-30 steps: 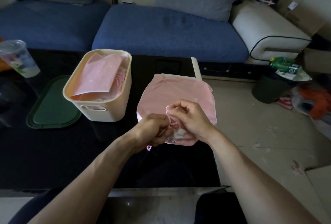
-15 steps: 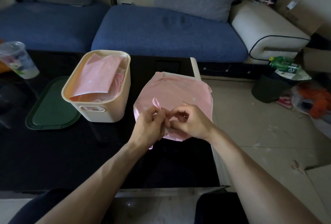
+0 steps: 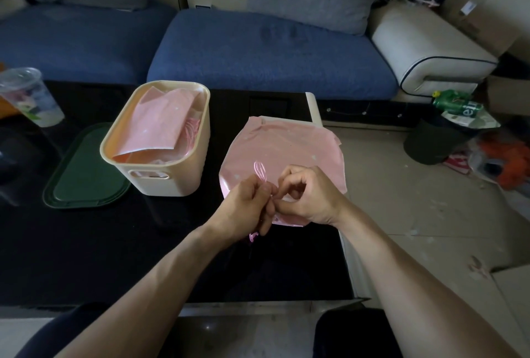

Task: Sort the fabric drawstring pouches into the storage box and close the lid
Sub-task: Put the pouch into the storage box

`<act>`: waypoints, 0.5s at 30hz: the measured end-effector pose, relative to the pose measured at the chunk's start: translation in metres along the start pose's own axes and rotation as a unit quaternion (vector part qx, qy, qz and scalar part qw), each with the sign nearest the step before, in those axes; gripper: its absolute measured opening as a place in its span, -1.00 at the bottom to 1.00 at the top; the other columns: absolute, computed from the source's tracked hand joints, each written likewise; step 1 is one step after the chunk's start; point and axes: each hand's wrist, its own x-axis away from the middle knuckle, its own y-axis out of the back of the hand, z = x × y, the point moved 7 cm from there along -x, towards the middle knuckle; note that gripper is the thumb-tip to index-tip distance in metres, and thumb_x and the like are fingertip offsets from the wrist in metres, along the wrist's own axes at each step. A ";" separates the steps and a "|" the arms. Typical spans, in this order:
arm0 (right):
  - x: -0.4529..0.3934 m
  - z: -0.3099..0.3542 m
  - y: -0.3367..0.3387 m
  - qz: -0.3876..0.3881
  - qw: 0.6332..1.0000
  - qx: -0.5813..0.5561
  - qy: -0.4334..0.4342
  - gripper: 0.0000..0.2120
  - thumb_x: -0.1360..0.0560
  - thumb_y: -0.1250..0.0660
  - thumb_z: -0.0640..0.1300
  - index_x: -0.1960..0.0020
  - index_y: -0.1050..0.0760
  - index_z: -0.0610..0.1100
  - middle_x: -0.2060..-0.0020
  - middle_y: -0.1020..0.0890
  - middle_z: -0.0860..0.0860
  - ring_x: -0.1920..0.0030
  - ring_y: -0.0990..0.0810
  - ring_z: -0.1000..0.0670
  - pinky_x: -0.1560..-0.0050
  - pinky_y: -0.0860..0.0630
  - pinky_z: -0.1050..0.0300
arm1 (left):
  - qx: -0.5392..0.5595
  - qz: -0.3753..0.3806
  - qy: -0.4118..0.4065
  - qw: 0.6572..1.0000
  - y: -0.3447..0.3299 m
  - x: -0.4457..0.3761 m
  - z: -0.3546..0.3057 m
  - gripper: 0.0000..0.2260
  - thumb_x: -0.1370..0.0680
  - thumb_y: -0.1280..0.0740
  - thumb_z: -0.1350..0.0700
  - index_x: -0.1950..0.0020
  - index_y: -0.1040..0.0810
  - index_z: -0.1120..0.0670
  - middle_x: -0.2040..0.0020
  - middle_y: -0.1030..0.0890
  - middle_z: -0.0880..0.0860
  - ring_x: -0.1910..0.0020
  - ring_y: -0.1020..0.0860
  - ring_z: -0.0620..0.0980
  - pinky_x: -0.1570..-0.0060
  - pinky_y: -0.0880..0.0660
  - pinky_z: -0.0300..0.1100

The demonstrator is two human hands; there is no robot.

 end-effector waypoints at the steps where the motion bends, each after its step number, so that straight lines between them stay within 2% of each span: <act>1: 0.001 0.001 -0.001 0.002 1.000 0.005 -0.001 -0.79 -0.28 -0.56 -0.19 0.33 -0.61 0.09 0.29 -0.55 0.13 0.40 -0.40 0.16 0.35 -0.34 0.22 | -0.004 0.006 0.003 1.000 -0.001 0.001 0.000 -0.80 -0.71 -0.07 0.18 -0.01 -0.41 0.24 0.44 -0.52 0.09 0.58 -0.42 0.00 0.47 -0.35 -0.13; 3: 0.001 0.004 -0.001 0.005 1.000 0.014 -0.005 -0.91 -0.24 -0.50 -0.03 0.35 -0.59 0.07 0.28 -0.58 0.07 0.37 -0.43 0.11 0.33 -0.38 0.13 | -0.001 0.004 0.001 1.000 0.001 0.002 -0.004 -0.82 -0.71 -0.11 0.19 -0.01 -0.43 0.24 0.44 -0.55 0.07 0.57 -0.46 -0.01 0.49 -0.34 -0.17; 6: 0.000 0.005 -0.001 0.003 1.000 0.012 -0.018 -0.83 -0.21 -0.44 0.08 0.35 -0.55 0.00 0.33 -0.60 0.05 0.35 -0.47 0.12 0.30 -0.40 0.20 | -0.023 -0.005 -0.020 1.000 0.008 0.002 -0.013 -0.84 -0.67 -0.22 0.18 0.03 -0.48 0.25 0.40 -0.61 0.12 0.50 -0.56 -0.01 0.44 -0.41 -0.31; 8: 0.000 0.007 -0.003 0.012 1.000 0.010 -0.025 -0.82 -0.25 -0.46 0.06 0.35 -0.53 -0.01 0.37 -0.60 0.08 0.34 -0.50 0.11 0.27 -0.43 0.21 | -0.054 -0.003 -0.037 0.998 0.012 0.002 -0.016 -0.86 -0.64 -0.28 0.20 0.04 -0.50 0.27 0.44 -0.63 0.05 0.47 -0.60 -0.03 0.38 -0.49 -0.32; 11: -0.002 0.005 -0.008 0.020 0.999 0.012 -0.025 -0.82 -0.35 -0.51 -0.09 0.33 -0.52 -0.05 0.36 -0.63 0.02 0.29 -0.57 0.02 0.20 -0.50 0.13 | -0.065 -0.025 -0.055 0.996 0.018 0.002 -0.018 -0.91 -0.62 -0.31 0.24 0.06 -0.51 0.25 0.44 -0.63 0.04 0.44 -0.63 0.01 0.33 -0.57 -0.24; 13: -0.003 0.006 -0.009 0.014 1.000 0.007 -0.024 -0.81 -0.36 -0.50 -0.17 0.34 -0.51 -0.05 0.40 -0.61 0.08 0.33 -0.54 0.12 0.22 -0.46 0.27 | -0.098 -0.054 -0.071 0.991 0.020 0.003 -0.019 -0.91 -0.61 -0.33 0.23 0.10 -0.53 0.18 0.40 -0.65 0.07 0.41 -0.65 0.01 0.34 -0.56 -0.25; 15: -0.004 0.009 -0.008 -0.001 1.000 0.011 -0.021 -0.84 -0.31 -0.44 -0.14 0.37 -0.48 -0.03 0.42 -0.56 0.15 0.35 -0.49 0.17 0.26 -0.40 0.35 | -0.142 -0.089 -0.093 0.981 0.025 0.002 -0.020 -0.90 -0.59 -0.36 0.21 0.13 -0.55 0.12 0.27 -0.67 0.02 0.37 -0.66 -0.08 0.30 -0.57 -0.23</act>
